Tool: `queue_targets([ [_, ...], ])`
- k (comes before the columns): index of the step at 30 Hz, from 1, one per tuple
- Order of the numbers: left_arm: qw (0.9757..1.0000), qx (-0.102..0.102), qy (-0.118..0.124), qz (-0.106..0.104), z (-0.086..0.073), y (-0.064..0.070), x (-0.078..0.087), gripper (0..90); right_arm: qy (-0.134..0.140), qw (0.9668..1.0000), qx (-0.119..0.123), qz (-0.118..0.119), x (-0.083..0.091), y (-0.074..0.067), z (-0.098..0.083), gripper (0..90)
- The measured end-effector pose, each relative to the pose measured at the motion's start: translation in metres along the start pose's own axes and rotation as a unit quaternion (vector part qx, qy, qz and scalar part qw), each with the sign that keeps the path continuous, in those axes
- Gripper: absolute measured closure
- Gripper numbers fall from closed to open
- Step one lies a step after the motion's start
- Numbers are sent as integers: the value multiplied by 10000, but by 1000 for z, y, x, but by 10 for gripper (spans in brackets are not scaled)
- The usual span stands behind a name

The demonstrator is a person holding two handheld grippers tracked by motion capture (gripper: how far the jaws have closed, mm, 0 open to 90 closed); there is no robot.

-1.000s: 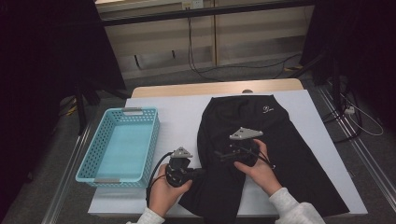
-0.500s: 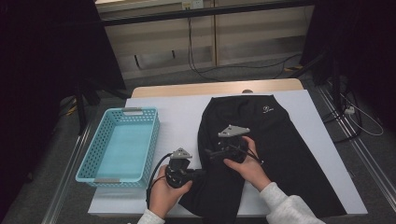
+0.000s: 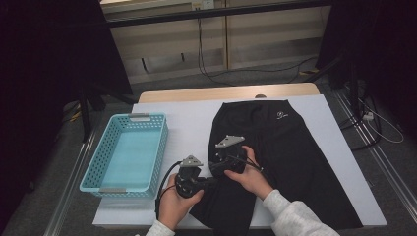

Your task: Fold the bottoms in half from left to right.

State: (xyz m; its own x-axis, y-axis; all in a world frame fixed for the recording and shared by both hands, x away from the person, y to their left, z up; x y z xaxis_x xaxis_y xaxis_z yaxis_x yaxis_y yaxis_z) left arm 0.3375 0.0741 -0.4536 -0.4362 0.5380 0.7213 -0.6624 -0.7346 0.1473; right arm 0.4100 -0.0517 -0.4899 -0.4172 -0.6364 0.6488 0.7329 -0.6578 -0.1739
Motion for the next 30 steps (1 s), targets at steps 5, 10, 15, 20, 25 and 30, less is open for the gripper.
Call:
queue_targets([
  [5, 10000, 24, -6, 3, 0, 0, -1, 888, 12, 9999, 26, -170, 2, 3, 0, 445],
  [10, 10000, -3, -15, -59, 1, 1, -2, 889, 77, 9994, 231, -259, 11, 10, -1, 802],
  [15, 9999, -45, 97, -120, 8, 7, -4, 890, 255, 9990, 283, -215, 24, 19, -1, 887],
  [20, 9997, -28, 137, -175, 11, 7, -8, 891, 388, 9987, 143, -286, 48, 30, -3, 888],
  [25, 9993, -11, 164, -333, 16, 14, -15, 892, 411, 9984, -52, -374, 73, 42, -17, 886],
  [30, 9989, -139, 132, -430, 19, 24, -24, 892, 123, 9986, -250, -448, 94, 47, -36, 885],
])
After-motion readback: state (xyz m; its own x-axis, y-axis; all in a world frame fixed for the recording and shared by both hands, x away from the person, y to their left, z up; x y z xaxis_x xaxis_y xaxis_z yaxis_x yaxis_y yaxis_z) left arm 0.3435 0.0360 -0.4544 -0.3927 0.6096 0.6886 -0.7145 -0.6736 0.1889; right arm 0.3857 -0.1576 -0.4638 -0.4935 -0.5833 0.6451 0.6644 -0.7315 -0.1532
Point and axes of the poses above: each handheld gripper's, and its own axes: x roughly backward along the jaws, z roughly out of its top, y roughly to its right, the point moved 4 cm from there along -x, roughly forward along the jaws, and after that the axes turned 14 degrees about z, right-handed, at the moved point
